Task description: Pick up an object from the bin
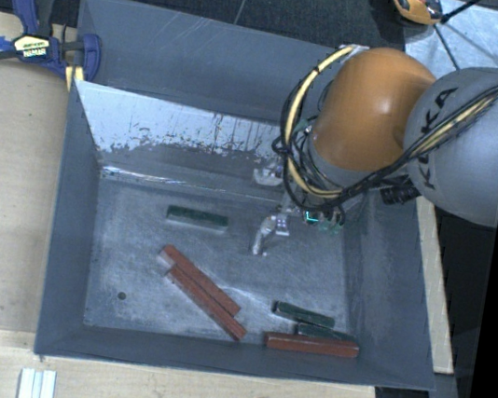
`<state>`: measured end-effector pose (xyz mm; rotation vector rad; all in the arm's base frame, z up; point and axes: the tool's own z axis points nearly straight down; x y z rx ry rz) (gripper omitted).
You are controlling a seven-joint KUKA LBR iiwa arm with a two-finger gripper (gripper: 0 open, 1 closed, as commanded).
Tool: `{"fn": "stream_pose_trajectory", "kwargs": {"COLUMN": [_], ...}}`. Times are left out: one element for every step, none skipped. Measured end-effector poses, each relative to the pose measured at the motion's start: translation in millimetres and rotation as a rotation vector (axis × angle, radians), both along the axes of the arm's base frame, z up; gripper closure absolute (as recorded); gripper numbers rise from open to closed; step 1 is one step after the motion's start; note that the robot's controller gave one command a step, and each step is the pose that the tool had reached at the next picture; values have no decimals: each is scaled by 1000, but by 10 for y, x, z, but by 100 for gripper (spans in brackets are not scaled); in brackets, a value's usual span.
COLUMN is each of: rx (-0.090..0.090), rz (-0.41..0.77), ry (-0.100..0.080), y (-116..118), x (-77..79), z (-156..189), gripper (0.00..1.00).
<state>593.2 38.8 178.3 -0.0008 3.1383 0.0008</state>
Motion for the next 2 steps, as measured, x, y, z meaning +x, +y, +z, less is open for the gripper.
{"fn": "stream_pose_trajectory", "kwargs": {"rx": [1, 1], "rz": [77, 77], "ry": [-24, -23], "y": [261, 260], "x": [167, 167], "z": [-996, -996], "gripper": [100, 100]}}
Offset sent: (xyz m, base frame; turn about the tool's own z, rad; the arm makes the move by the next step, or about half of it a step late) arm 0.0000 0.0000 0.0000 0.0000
